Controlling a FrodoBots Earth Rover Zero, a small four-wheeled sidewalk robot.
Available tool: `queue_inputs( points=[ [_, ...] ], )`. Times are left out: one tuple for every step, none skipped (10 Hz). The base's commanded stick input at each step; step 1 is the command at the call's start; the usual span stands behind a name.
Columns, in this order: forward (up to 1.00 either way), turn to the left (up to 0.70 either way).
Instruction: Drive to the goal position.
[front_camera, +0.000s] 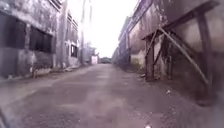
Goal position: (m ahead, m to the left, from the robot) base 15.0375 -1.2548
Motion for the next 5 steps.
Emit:
queue_inputs(
  points=[
    [0.70,0.00],
    [0.70,0.00],
    [0.70,0.00],
    [0.70,0.00],
    [0.70,0.00]
  ],
)
